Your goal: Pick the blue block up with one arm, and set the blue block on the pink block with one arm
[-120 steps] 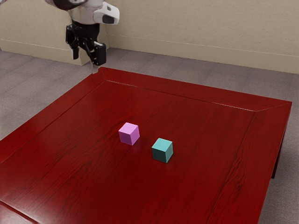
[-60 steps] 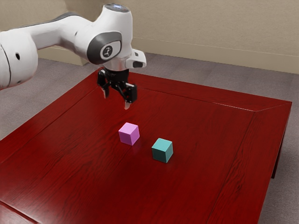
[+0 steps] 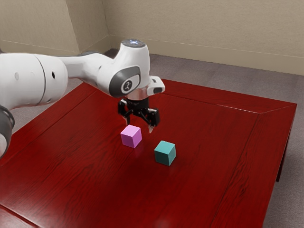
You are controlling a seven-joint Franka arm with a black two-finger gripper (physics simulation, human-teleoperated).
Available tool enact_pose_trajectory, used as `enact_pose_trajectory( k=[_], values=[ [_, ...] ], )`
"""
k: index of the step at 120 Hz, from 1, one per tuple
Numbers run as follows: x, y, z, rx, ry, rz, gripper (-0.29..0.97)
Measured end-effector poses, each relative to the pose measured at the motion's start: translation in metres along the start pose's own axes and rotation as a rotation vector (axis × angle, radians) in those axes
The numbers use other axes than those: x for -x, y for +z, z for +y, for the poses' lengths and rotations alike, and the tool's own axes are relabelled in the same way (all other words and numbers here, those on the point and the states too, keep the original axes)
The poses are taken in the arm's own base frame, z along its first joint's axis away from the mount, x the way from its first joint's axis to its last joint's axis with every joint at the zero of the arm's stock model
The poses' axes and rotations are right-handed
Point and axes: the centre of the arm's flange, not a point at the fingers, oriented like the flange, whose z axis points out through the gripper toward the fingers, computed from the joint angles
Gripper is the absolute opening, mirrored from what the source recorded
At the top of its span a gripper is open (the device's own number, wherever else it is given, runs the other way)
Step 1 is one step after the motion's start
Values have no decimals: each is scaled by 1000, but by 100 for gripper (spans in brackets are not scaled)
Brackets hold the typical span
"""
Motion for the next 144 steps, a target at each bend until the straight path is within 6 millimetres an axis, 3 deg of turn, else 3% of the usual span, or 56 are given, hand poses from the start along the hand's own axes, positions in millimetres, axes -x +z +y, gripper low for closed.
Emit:
enact_pose_trajectory(
  k=[11, 32, 43, 75, 97, 138, 144],
  values=[
    [0, 6, 17, 25, -15, 15, 68],
    [-4, 47, 32, 73, -86, -2, 68],
    [-4, 57, 41, 97, -108, -5, 68],
    [3, 104, 52, 79, -111, -55, 68],
    [-17, 119, 70, 97, -66, -44, 68],
    [-39, 140, 71, 101, -20, -42, 68],
    [-40, 141, 71, 103, -15, -43, 60]
  ],
)
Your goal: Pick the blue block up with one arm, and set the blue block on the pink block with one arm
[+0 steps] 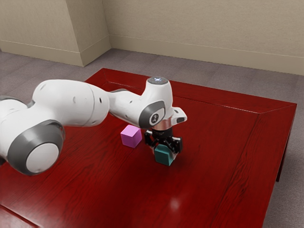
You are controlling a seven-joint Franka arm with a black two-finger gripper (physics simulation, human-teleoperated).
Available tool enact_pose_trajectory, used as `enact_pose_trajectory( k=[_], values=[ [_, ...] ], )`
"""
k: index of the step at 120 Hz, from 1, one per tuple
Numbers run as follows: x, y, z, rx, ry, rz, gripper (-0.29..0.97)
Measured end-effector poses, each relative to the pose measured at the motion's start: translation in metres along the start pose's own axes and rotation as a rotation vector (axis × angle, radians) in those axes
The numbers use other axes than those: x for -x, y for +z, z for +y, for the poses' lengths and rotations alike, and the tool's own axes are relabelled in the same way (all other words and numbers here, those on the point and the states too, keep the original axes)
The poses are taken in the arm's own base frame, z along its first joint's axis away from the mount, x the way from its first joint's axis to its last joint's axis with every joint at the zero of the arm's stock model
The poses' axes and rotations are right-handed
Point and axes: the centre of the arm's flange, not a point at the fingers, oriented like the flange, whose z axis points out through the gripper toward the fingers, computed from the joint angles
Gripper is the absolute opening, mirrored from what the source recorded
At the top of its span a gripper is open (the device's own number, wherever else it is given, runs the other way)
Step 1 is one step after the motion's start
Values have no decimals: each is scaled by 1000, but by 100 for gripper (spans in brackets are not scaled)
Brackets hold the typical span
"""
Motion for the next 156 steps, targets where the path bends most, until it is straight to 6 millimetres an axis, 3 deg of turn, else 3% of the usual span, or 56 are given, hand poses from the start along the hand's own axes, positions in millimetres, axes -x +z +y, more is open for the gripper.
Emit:
enact_pose_trajectory(
  k=[14, 35, 67, 100, 114, 129, 156],
  values=[
    [0, 1, -1, -5, 13, -4, 43],
    [-2, -9, 0, -23, 39, -2, 37],
    [4, -76, -4, -69, 65, 24, 35],
    [29, -148, -67, -81, 14, 17, 35],
    [21, -145, -111, -104, -33, -5, 35],
    [15, -132, -145, -119, -63, -36, 35],
    [-16, -101, -158, -119, -37, -57, 35]
  ],
)
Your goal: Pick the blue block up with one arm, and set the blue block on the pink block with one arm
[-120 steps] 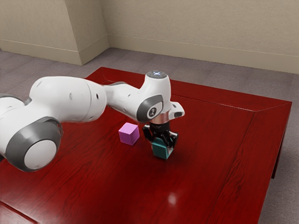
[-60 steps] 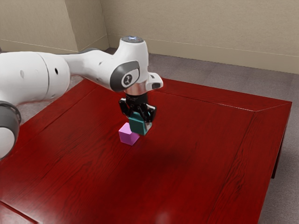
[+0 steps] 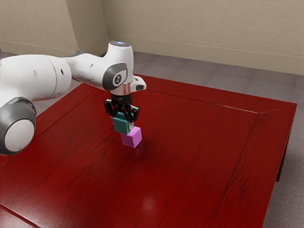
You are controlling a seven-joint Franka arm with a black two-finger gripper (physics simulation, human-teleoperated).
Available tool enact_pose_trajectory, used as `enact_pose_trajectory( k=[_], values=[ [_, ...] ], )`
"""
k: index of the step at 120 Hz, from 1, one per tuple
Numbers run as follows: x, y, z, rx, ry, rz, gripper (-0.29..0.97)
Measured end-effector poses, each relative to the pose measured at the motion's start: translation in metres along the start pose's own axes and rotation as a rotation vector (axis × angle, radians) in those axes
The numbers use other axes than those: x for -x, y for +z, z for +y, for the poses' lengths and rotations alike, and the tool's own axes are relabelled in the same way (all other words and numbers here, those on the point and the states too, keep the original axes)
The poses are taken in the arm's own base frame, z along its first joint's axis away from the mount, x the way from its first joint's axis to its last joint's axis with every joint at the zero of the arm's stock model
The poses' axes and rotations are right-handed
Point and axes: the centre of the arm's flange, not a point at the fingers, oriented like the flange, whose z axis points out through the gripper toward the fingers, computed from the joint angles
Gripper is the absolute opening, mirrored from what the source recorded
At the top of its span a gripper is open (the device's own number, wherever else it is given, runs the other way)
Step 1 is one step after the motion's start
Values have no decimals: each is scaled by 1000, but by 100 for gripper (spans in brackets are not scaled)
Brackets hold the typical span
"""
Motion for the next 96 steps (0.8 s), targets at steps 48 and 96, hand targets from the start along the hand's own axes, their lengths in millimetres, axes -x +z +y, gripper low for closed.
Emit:
enact_pose_trajectory(
  k=[48, 96],
  values=[
    [-20, 18, -7, 19, 63, -6, 35],
    [-30, 24, -5, 29, 110, 0, 35]
  ],
)
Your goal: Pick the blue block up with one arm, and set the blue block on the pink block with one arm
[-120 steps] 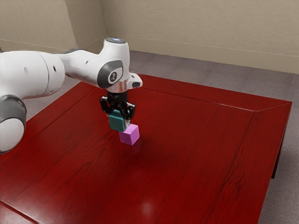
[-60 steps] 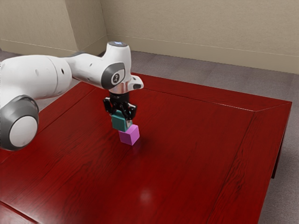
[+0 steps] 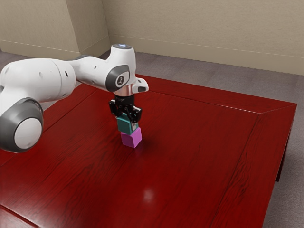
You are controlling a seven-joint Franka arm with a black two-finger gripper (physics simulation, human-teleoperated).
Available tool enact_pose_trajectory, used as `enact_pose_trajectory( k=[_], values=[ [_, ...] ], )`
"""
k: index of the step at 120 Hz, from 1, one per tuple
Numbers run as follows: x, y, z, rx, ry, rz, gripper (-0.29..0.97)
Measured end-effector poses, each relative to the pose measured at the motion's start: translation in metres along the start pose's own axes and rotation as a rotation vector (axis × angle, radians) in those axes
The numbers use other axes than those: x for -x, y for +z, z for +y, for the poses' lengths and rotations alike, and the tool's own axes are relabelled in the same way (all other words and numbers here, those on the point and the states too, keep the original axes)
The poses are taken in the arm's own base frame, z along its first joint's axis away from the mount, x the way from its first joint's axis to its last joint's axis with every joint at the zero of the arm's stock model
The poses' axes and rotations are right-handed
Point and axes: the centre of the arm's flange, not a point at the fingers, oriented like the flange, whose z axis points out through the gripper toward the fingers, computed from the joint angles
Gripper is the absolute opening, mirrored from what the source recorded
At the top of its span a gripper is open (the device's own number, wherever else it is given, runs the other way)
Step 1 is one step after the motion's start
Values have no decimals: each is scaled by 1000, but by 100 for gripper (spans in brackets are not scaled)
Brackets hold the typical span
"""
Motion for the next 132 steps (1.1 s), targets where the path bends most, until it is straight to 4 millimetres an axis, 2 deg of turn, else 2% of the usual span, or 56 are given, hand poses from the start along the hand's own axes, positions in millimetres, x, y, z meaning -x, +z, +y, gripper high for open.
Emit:
enact_pose_trajectory(
  k=[8, 31, 47, 55, 64, 72, 80, 88, 101, 107, 112, 117, 124, 132],
  values=[
    [-1, -2, 0, 0, 5, 4, 35],
    [-1, -3, 1, -2, 29, 6, 52],
    [-2, -6, 1, -3, 41, 11, 60],
    [-7, -23, -1, -7, 46, 41, 62],
    [-8, -57, -4, -24, 55, 81, 64],
    [0, -90, -1, -30, 68, 99, 65],
    [20, -141, 5, -29, 86, 123, 66],
    [51, -194, 3, -21, 100, 139, 66],
    [132, -276, -8, -13, 121, 158, 67],
    [170, -306, -13, -32, 136, 169, 67],
    [197, -321, -15, -46, 148, 170, 67],
    [215, -327, -18, -63, 157, 161, 67],
    [229, -329, -24, -82, 156, 143, 68],
    [236, -328, -28, -95, 152, 123, 68]
  ],
)
